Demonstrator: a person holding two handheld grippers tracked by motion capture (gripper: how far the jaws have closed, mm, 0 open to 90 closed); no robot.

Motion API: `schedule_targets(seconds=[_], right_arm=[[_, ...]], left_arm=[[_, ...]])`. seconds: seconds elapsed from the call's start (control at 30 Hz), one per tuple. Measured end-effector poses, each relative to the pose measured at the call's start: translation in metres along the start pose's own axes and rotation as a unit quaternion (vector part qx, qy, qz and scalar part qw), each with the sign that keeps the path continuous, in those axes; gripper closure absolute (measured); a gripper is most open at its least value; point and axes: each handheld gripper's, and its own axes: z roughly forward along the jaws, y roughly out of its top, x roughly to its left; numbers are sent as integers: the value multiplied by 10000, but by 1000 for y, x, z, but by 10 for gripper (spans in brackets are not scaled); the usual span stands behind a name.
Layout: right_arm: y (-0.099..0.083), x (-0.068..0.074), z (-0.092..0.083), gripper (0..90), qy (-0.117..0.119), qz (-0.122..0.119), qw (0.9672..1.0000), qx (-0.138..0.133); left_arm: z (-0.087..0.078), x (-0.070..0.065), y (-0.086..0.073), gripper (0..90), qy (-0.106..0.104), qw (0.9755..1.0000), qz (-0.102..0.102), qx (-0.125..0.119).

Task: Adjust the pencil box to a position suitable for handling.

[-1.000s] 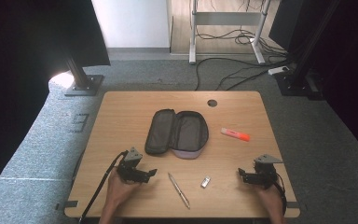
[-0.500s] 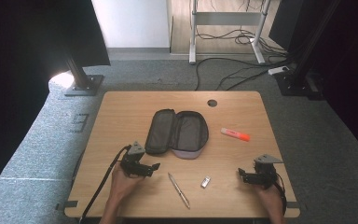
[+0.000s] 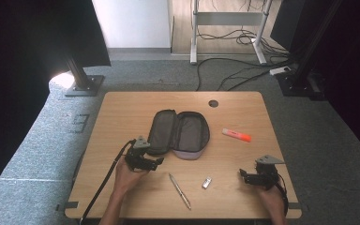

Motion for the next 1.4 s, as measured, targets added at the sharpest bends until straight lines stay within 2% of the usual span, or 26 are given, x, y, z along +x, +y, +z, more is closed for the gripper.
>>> schedule_targets(seconds=[0.37,0.47,0.57,0.6,0.7,0.77,0.8,0.87,0.93,1.0,1.13,1.23,1.27,1.33,1.4], right_arm=[[0,0,0,154,0,-1,10000,1],[0,0,0,154,-1,-1,10000,0],[0,0,0,154,-1,-2,10000,0],[0,0,0,154,-1,-1,10000,1],[0,0,0,154,-1,-1,10000,0],[0,0,0,154,0,-1,10000,1],[0,0,0,154,0,-2,10000,1],[0,0,0,154,1,-1,10000,1],[0,0,0,154,1,-1,10000,1],[0,0,0,153,2,-1,10000,2],[0,0,0,153,2,0,10000,2],[0,0,0,152,5,-4,10000,3],[0,0,0,152,5,-3,10000,3],[0,0,0,152,4,-3,10000,3],[0,0,0,152,4,-3,10000,3]], left_arm=[[9,2,21,127,-105,9999,-21,33],[14,2,29,121,-13,9999,59,136],[17,5,32,115,-48,9999,5,161],[21,5,35,115,65,9996,84,267],[24,6,38,115,89,9995,127,277],[28,10,39,116,25,9998,18,176],[29,11,40,116,32,9998,1,208],[34,13,43,122,139,9994,48,302],[38,14,46,125,128,9994,60,317],[41,19,50,137,19,9997,-101,225],[46,21,56,143,120,9992,-23,374],[50,24,59,157,4,9994,-166,313],[54,23,62,165,112,9988,-54,467],[57,22,65,187,180,9987,18,479],[59,22,66,210,139,9989,-7,456]])
